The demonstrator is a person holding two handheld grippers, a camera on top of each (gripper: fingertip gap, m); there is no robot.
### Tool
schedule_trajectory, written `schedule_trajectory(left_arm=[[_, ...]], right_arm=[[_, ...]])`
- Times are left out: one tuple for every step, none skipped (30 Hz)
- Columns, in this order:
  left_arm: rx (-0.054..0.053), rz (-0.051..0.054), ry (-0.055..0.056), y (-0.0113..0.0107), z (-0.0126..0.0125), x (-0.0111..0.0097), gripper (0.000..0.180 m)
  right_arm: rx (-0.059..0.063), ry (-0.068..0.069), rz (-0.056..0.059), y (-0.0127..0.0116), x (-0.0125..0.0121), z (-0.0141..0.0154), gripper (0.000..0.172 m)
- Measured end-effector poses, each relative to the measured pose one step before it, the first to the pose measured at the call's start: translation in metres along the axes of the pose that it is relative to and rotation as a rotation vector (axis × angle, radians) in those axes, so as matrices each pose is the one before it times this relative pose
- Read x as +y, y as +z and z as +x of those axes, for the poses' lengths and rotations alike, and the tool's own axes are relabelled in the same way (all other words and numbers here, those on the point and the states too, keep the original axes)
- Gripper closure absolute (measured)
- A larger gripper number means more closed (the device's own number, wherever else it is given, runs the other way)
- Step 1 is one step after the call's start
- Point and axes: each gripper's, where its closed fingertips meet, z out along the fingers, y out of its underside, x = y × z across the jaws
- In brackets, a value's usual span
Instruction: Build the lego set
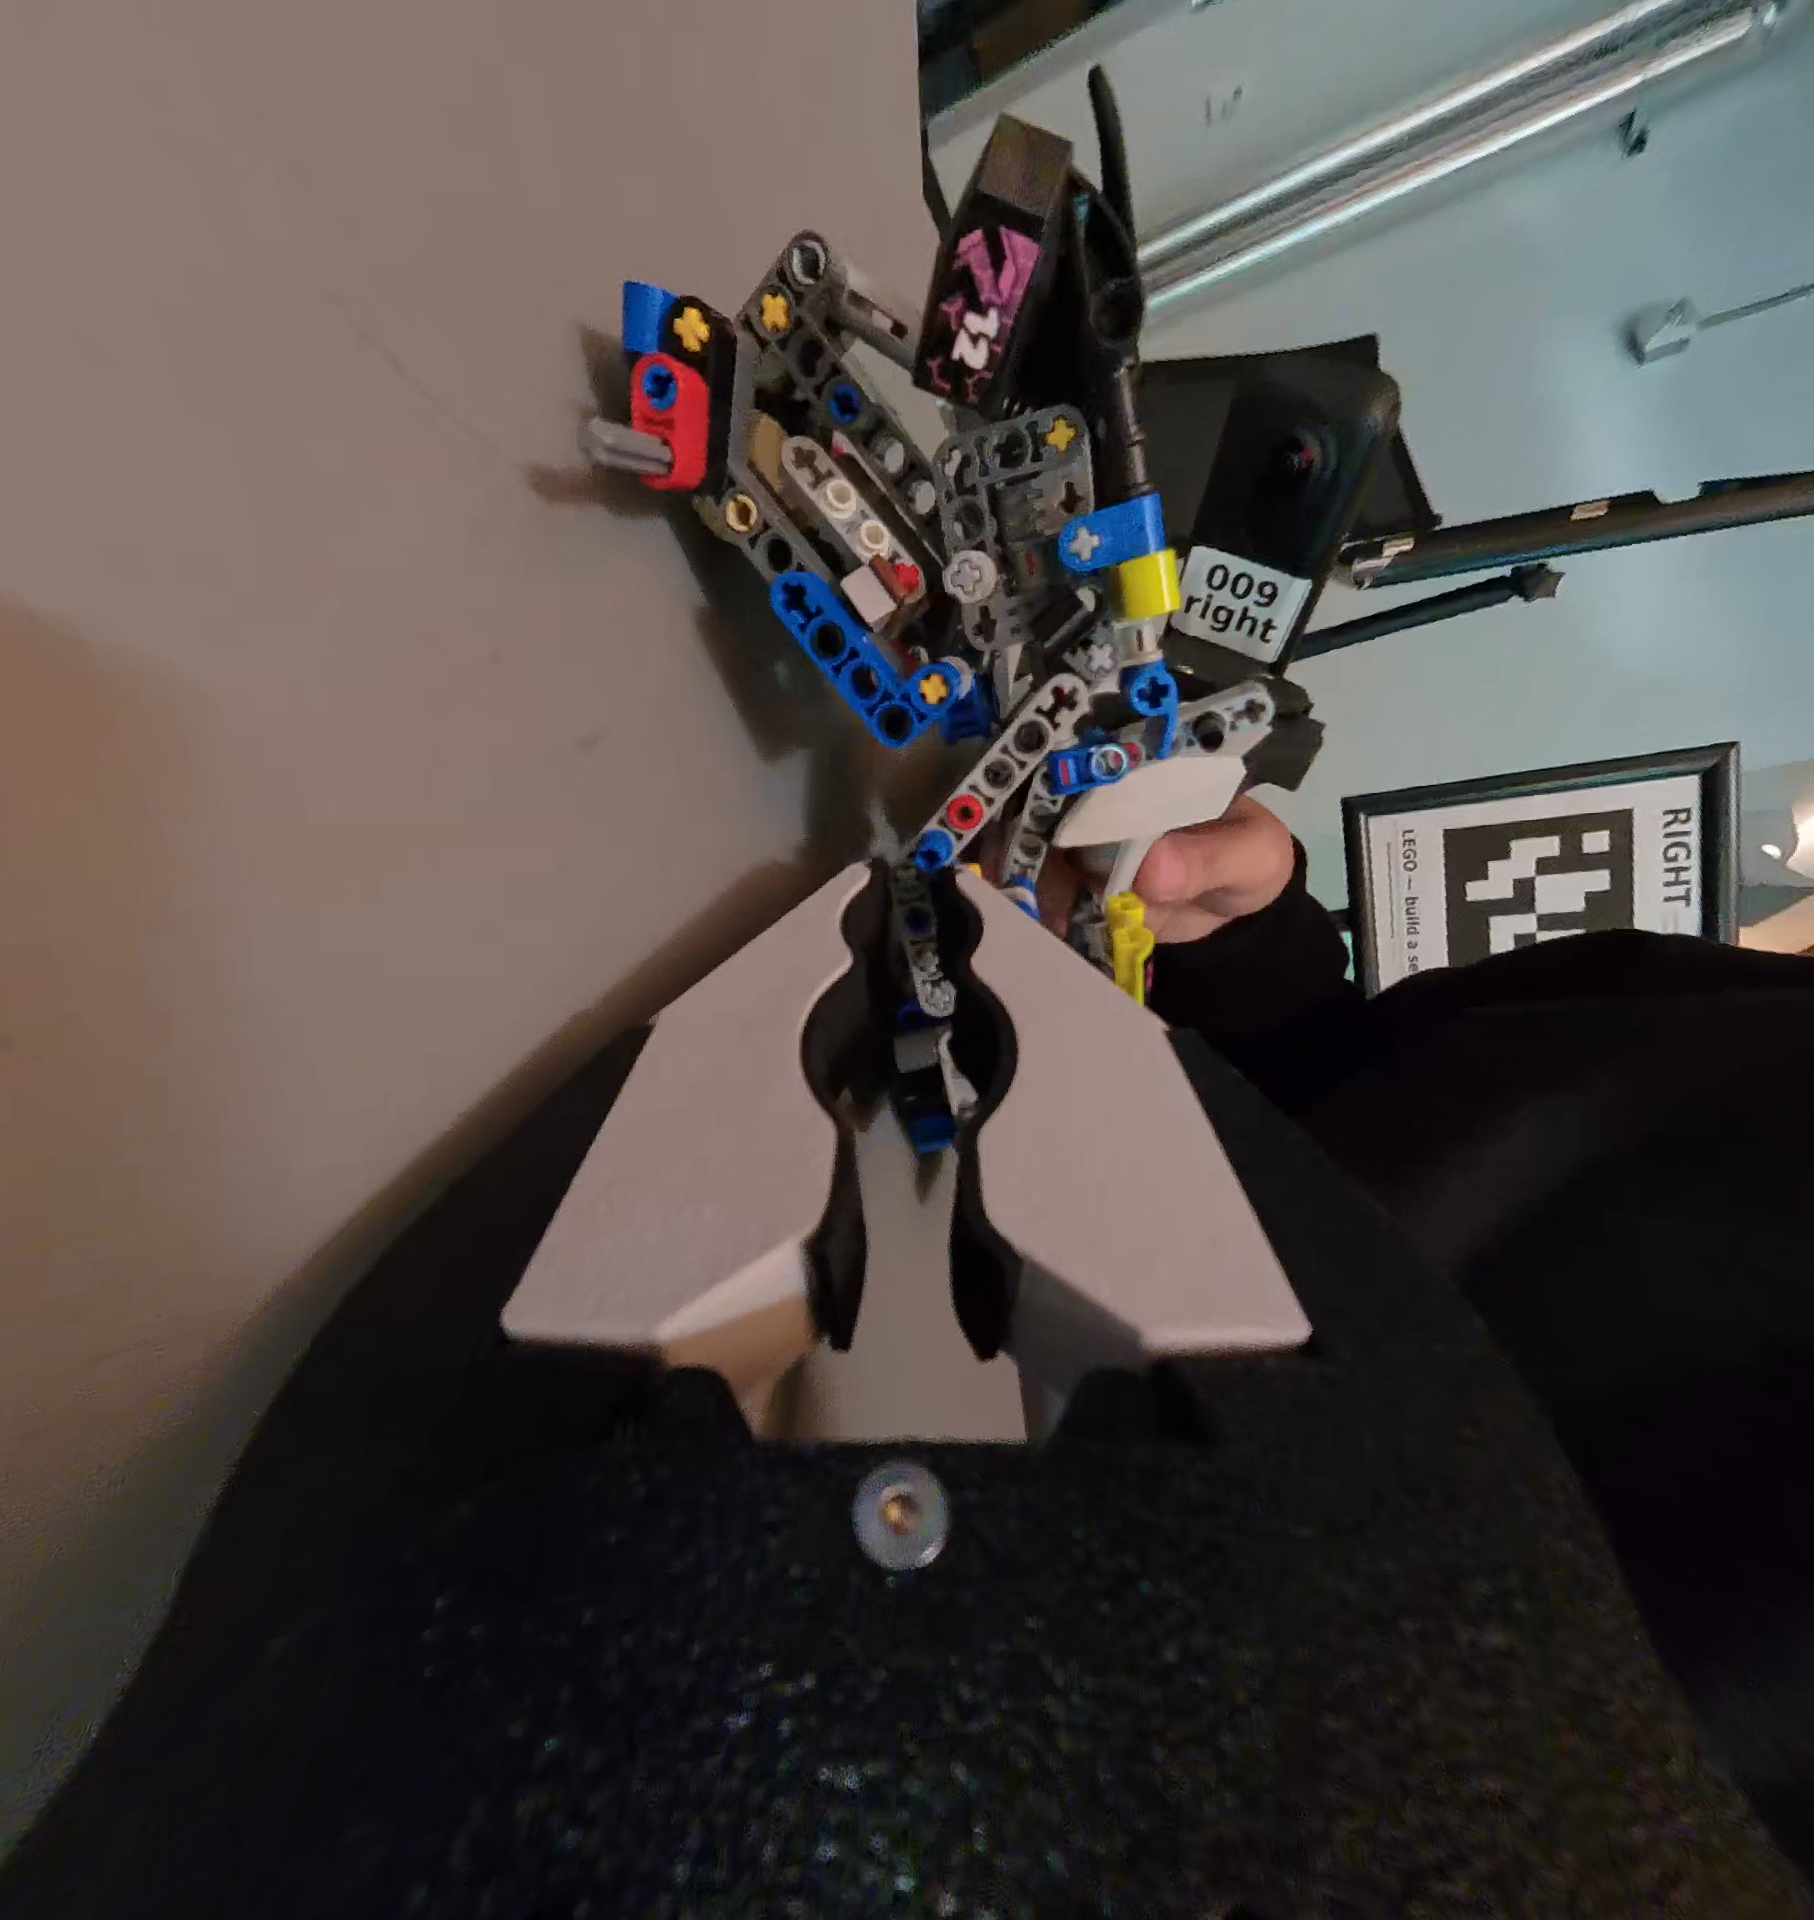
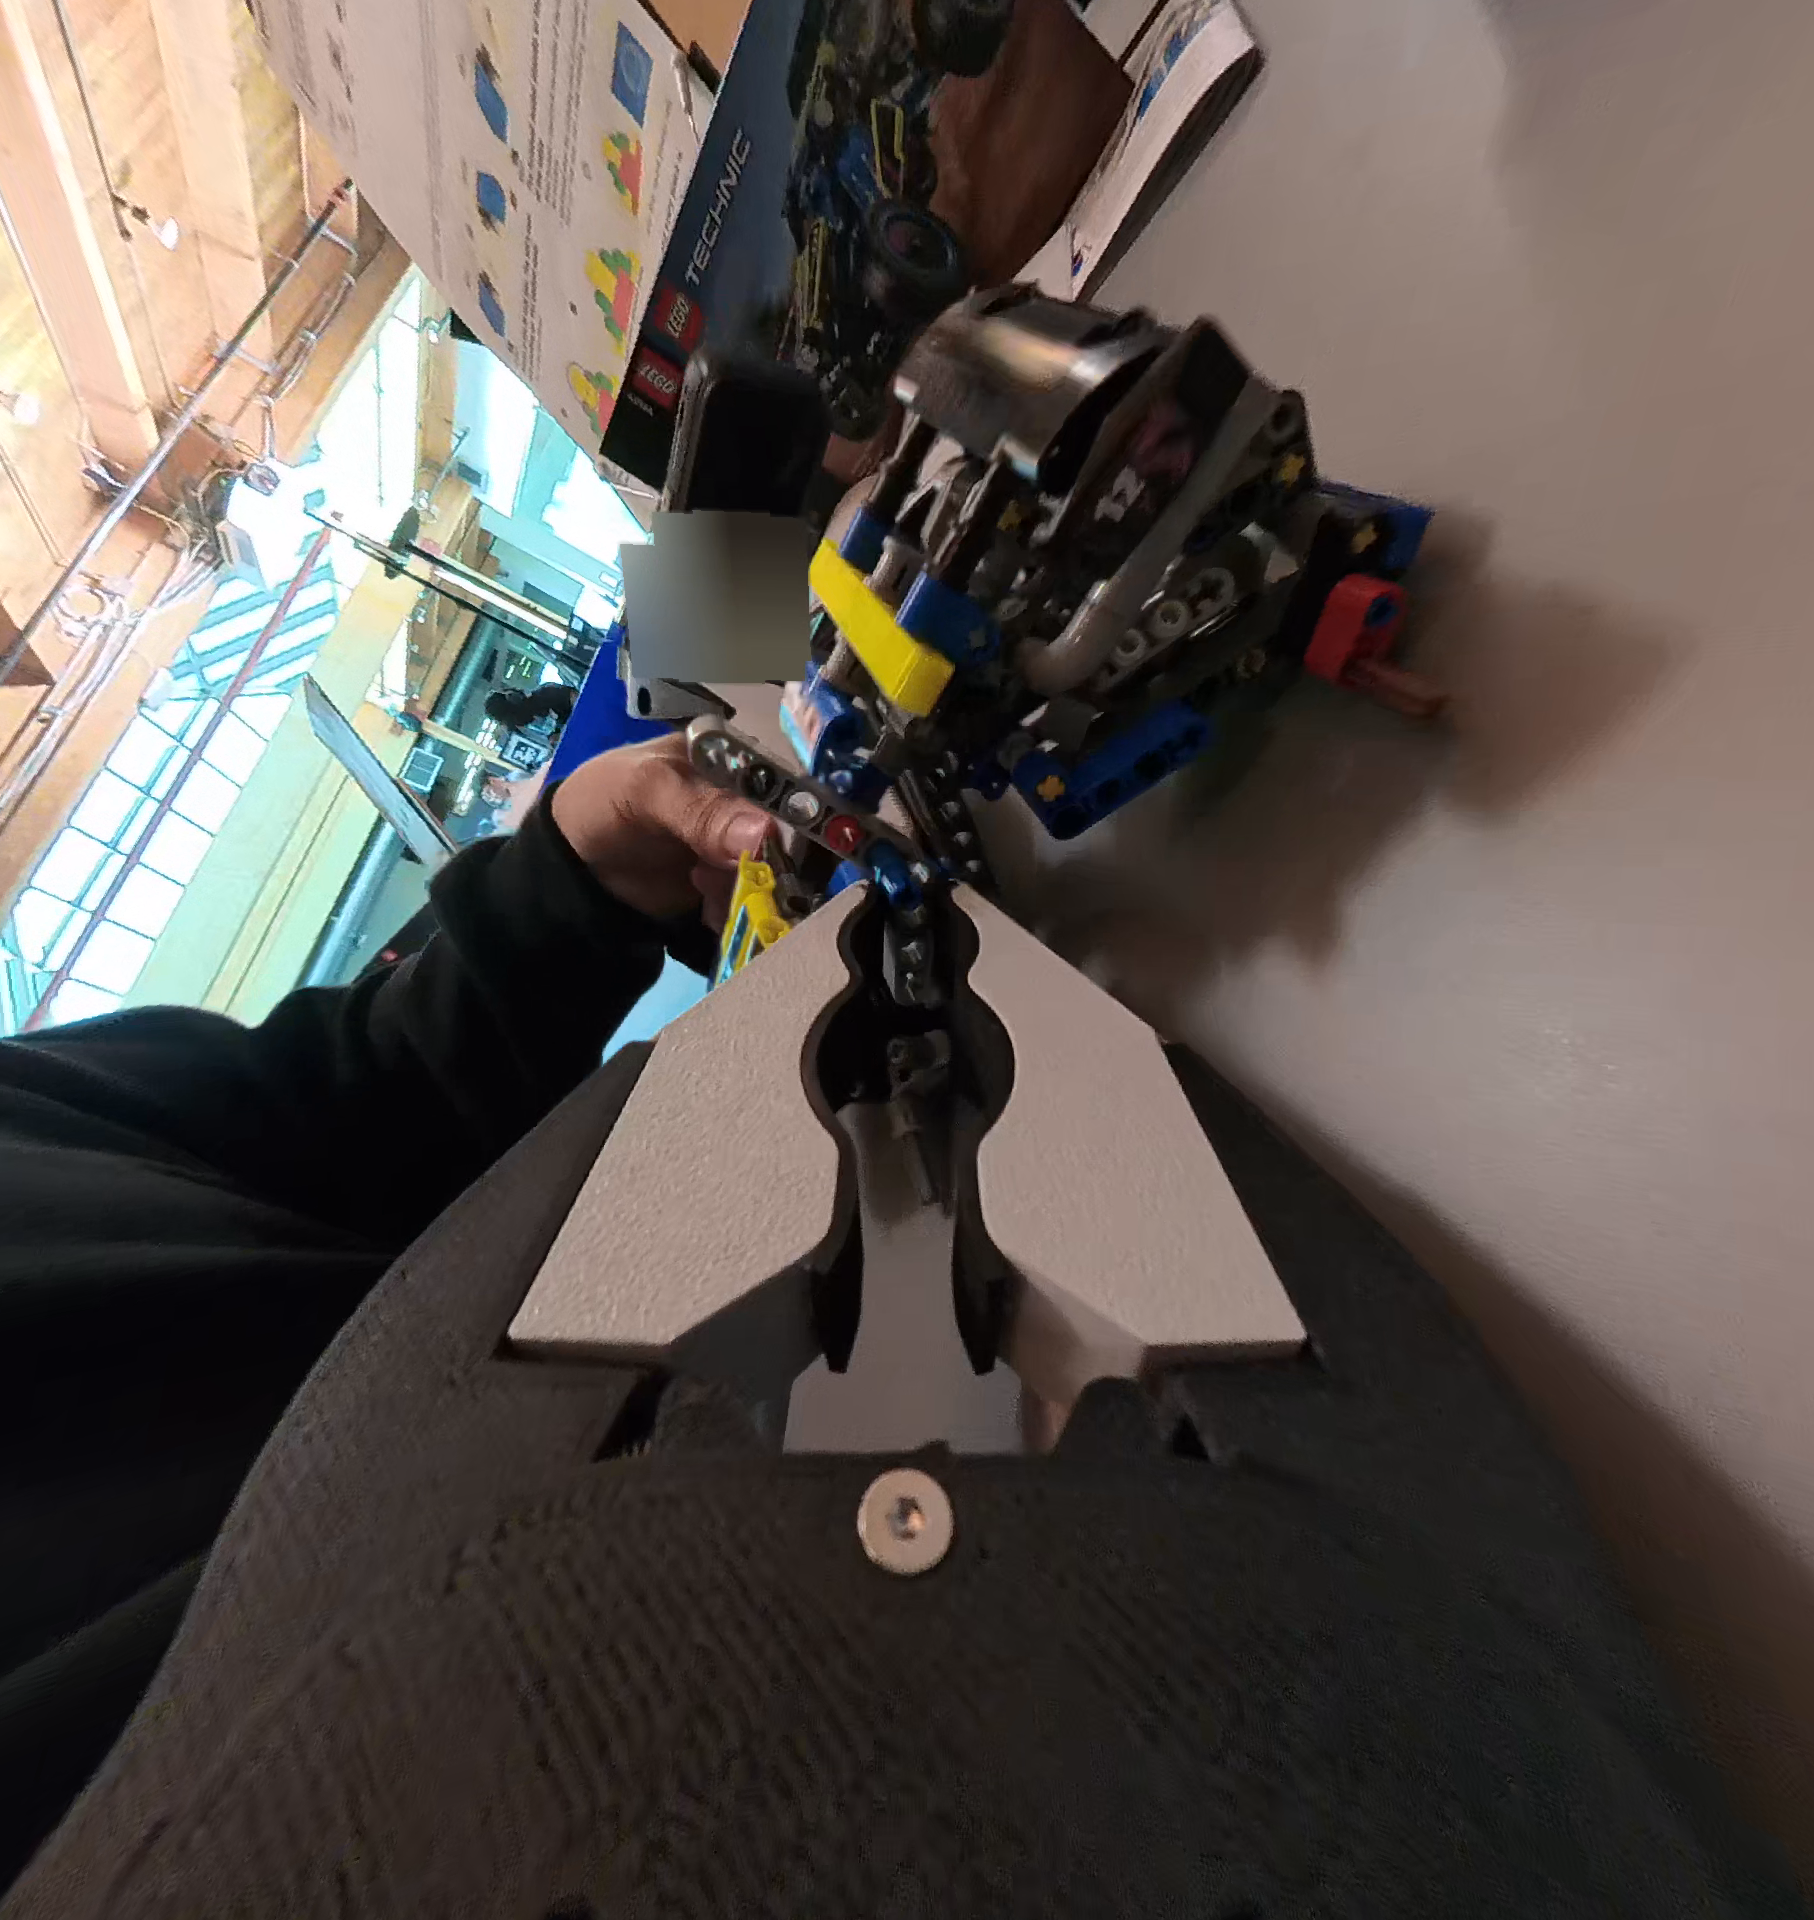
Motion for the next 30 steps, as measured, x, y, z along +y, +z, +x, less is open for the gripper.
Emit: schedule_trajectory(left_arm=[[0.0103, 0.0160, 0.0009, -0.00210, 0.00071, -0.00046, 0.175], [0.0113, 0.0143, -0.0005, -0.00170, 0.00117, -0.00045, 0.175], [0.0113, 0.0139, 0.0054, -0.00137, 0.00158, -0.00092, 0.175], [0.0094, 0.0171, 0.0090, -0.00133, 0.00181, -0.00169, 0.175], [0.0064, 0.0211, 0.0065, -0.00125, 0.00135, -0.00259, 0.175], [0.0095, 0.0232, 0.0024, -0.00136, 0.00153, -0.00283, 0.175], [0.0162, 0.0270, -0.0055, -0.00141, 0.00189, -0.00317, 0.175], [0.0199, 0.0330, -0.0098, -0.00134, 0.00226, -0.00337, 0.175], [0.0221, 0.0309, -0.0046, -0.00132, 0.00290, -0.00307, 0.175], [0.0194, 0.0250, 0.0083, -0.00112, 0.00358, -0.00236, 0.174], [0.0127, 0.0215, 0.0246, -0.00083, 0.00364, -0.00226, 0.175], [0.0087, 0.0143, 0.0295, -0.00066, 0.00360, -0.00156, 0.175], [0.0022, 0.0089, 0.0232, -0.00045, 0.00244, -0.00106, 0.175], [-0.0092, 0.0052, 0.0201, -0.00055, 0.00036, -0.00067, 0.175], [-0.0182, -0.0025, 0.0181, -0.00077, -0.00141, 0.00039, 0.175], [-0.0196, -0.0032, 0.0133, -0.00128, -0.00203, 0.00059, 0.175], [-0.0133, -0.0027, 0.0075, -0.00176, -0.00149, 0.00068, 0.175], [-0.0091, -0.0058, 0.0008, -0.00223, -0.00111, 0.00083, 0.175], [-0.0096, 0.0000, -0.0005, -0.00272, -0.00145, 0.00016, 0.175], [-0.0070, 0.0047, 0.0008, -0.00272, -0.00159, -0.00070, 0.175], [-0.0013, 0.0033, -0.0047, -0.00229, -0.00136, -0.00062, 0.175], [0.0023, 0.0047, -0.0101, -0.00181, -0.00102, -0.00104, 0.175], [0.0048, 0.0064, -0.0080, -0.00120, -0.00040, -0.00126, 0.175], [0.0074, 0.0052, -0.0052, -0.00077, 0.00024, -0.00097, 0.175], [0.0067, 0.0038, -0.0022, -0.00047, 0.00045, -0.00077, 0.175], [0.0031, 0.0014, 0.0014, -0.00023, 0.00033, -0.00038, 0.175], [-0.0003, 0.0000, 0.0015, -0.00040, -0.00005, 0.00000, 0.175], [-0.0004, -0.0019, 0.0018, -0.00061, 0.00000, 0.00045, 0.175], [0.0016, -0.0032, 0.0037, -0.00114, 0.00023, 0.00041, 0.175], [0.0021, -0.0011, 0.0025, -0.00142, 0.00024, -0.00009, 0.175]], right_arm=[[0.0111, -0.0078, 0.0155, -0.00149, -0.00284, 0.00140, 0.166], [-0.0003, -0.0109, 0.0141, -0.00093, -0.00288, -0.00058, 0.166], [-0.0067, -0.0063, 0.0057, -0.00041, -0.00163, -0.00110, 0.165], [-0.0139, 0.0033, 0.0035, 0.00007, -0.00110, -0.00147, 0.165], [-0.0141, 0.0117, 0.0015, 0.00023, -0.00066, -0.00067, 0.165], [-0.0146, 0.0131, 0.0021, 0.00014, -0.00064, -0.00068, 0.165], [-0.0200, 0.0033, 0.0054, 0.00005, -0.00125, -0.00219, 0.166], [-0.0201, -0.0008, 0.0104, -0.00018, -0.00188, -0.00250, 0.166], [-0.0083, 0.0028, 0.0048, -0.00007, -0.00121, -0.00072, 0.166], [-0.0175, -0.0073, 0.0031, 0.00046, -0.00100, -0.00208, 0.165], [-0.0080, -0.0045, 0.0082, 0.00072, -0.00158, -0.00101, 0.165], [0.0102, -0.0057, 0.0020, 0.00049, -0.00074, 0.00151, 0.165], [0.0055, -0.0143, -0.0148, 0.00095, 0.00169, 0.00033, 0.165], [0.0147, -0.0153, -0.0334, 0.00103, 0.00392, 0.00137, 0.165], [0.0387, -0.0154, -0.0401, 0.00100, 0.00424, 0.00452, 0.165], [0.0619, -0.0102, -0.0423, 0.00083, 0.00374, 0.00772, 0.165], [0.0472, -0.0206, -0.0393, 0.00117, 0.00276, 0.00551, 0.165], [0.0397, -0.0149, -0.0437, 0.00144, 0.00322, 0.00398, 0.165], [0.0440, -0.0108, -0.0537, 0.00166, 0.00399, 0.00465, 0.165], [0.0560, -0.0200, -0.0504, 0.00163, 0.00324, 0.00594, 0.165], [0.0562, -0.0291, -0.0438, 0.00137, 0.00277, 0.00539, 0.165], [0.0357, -0.0273, -0.0435, 0.00134, 0.00302, 0.00253, 0.165], [0.0049, -0.0196, -0.0294, 0.00096, 0.00071, -0.00151, 0.165], [0.0039, -0.0145, -0.0223, 0.00087, -0.00044, -0.00093, 0.165], [0.0124, -0.0179, -0.0154, 0.00082, -0.00077, 0.00049, 0.165], [0.0082, -0.0231, -0.0083, 0.00112, -0.00087, -0.00030, 0.165], [0.0055, -0.0146, -0.0099, 0.00099, 0.00028, -0.00023, 0.165], [0.0015, -0.0096, -0.0085, 0.00046, 0.00006, -0.00059, 0.165], [-0.0088, -0.0346, -0.0140, 0.00052, 0.00097, -0.00255, 0.163], [-0.0110, -0.0459, -0.0170, 0.00003, 0.00173, -0.00414, 0.158]])
